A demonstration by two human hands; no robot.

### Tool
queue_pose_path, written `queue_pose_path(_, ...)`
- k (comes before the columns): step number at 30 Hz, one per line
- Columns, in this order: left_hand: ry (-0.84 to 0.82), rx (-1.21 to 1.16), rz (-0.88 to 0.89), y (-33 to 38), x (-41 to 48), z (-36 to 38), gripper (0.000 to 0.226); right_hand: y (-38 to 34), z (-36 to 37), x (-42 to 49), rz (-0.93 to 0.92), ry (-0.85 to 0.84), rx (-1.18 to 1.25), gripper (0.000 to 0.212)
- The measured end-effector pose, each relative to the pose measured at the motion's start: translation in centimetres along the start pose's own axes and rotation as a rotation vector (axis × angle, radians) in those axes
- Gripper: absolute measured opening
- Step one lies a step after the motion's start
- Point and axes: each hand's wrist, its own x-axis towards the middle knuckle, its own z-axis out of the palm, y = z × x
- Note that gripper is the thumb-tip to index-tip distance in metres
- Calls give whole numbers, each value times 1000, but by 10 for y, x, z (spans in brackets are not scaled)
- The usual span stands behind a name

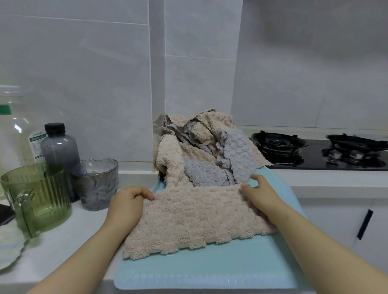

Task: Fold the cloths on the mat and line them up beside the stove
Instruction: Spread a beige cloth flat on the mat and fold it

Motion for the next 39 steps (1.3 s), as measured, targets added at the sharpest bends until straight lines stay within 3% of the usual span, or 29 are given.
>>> queue_pose_path(3,82,-93,63,4,-10,-10,32,5,-5,-21,-6,14,-31,55)
queue_pose_path(6,115,-103,311,18,-29,-27,35,18,-4,-41,-118,180,-266,53)
queue_pose_path(8,-53,-107,473,36,-42,-30,27,19,-3,-50,-122,277,-500,49)
queue_pose_path(10,-301,161,601,50,-52,-18,30,15,1,-56,-107,323,-751,43)
queue_pose_path(13,-576,556,543,54,-61,12,42,11,7,-62,-122,373,-1004,39)
queue_pose_path(17,-600,692,415,44,-65,28,42,15,11,-59,-92,369,-1036,45)
queue_pose_path(24,-717,784,368,54,-62,26,43,15,2,-55,-26,292,-911,50)
queue_pose_path(28,-741,727,416,50,-59,18,44,11,-6,-53,66,173,-766,35)
queue_pose_path(33,-285,532,517,43,-61,-7,38,-17,-13,-51,63,32,-175,29)
queue_pose_path(35,-240,432,437,40,-59,-14,32,-38,-12,-56,26,34,-56,25)
queue_pose_path(39,-315,-144,-10,23,-48,-24,21,-84,11,-70,-69,-52,150,19)
